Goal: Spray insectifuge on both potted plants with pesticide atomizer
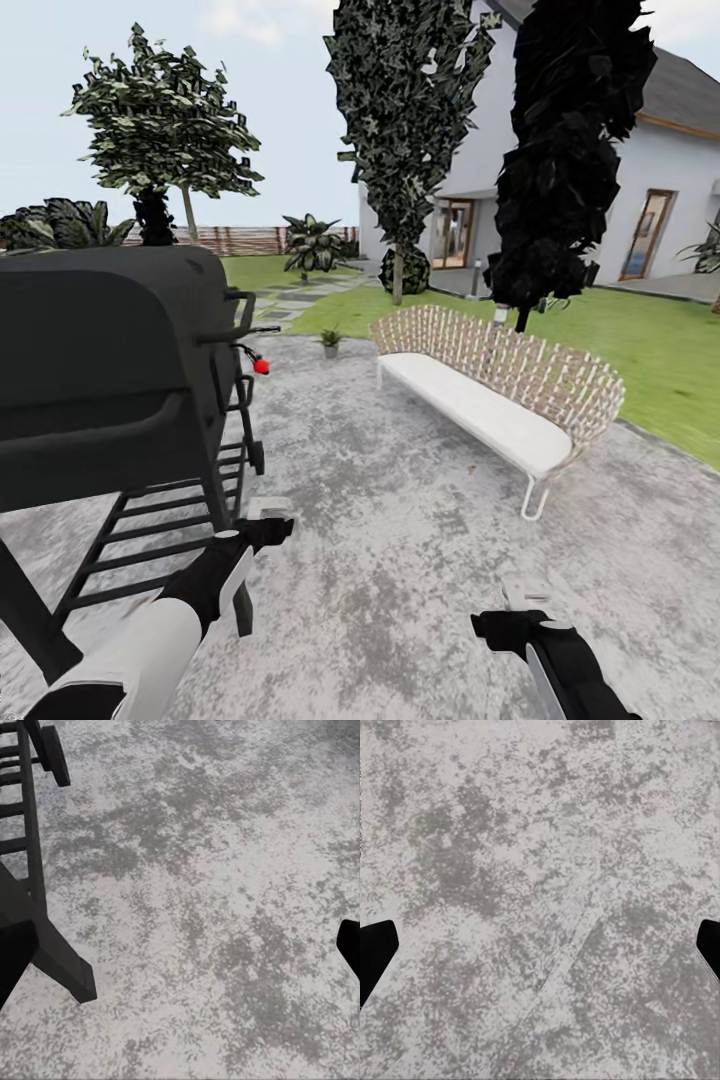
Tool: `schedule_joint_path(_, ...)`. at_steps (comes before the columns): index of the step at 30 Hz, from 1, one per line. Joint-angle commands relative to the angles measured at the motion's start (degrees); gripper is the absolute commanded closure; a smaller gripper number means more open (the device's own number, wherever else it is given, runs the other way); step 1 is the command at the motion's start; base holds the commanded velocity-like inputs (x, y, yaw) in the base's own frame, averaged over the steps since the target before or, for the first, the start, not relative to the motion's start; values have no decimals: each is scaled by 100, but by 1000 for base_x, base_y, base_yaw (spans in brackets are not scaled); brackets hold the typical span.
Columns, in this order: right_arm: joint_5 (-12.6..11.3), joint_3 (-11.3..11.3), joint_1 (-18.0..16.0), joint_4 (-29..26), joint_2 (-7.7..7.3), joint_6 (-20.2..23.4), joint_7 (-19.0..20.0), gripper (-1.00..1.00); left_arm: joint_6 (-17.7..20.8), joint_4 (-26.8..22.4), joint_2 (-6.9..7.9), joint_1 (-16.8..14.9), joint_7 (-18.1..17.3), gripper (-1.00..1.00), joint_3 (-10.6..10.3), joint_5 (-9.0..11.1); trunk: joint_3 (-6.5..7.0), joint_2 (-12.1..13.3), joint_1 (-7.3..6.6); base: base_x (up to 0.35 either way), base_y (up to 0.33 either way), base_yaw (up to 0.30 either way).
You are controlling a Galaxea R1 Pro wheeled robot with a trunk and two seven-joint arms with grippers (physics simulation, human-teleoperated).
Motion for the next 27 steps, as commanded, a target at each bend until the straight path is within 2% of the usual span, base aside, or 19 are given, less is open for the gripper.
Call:
schedule_joint_path(1, -9, 1, -2, -7, -1, 26, -1, -100, 36, -10, -1, -3, -4, -100, 3, 5, -12, -4, 2, 255, -258, 220)
schedule_joint_path(15, -24, -6, -2, -6, -2, 26, -1, -100, 43, -10, -2, -3, -4, -100, 2, 5, -86, -4, 2, 277, -230, 211)
schedule_joint_path(27, -24, -24, -2, -15, 0, 26, -1, -100, 43, -10, -26, -3, -6, -100, -5, 5, -94, -4, 2, 264, -247, 22)
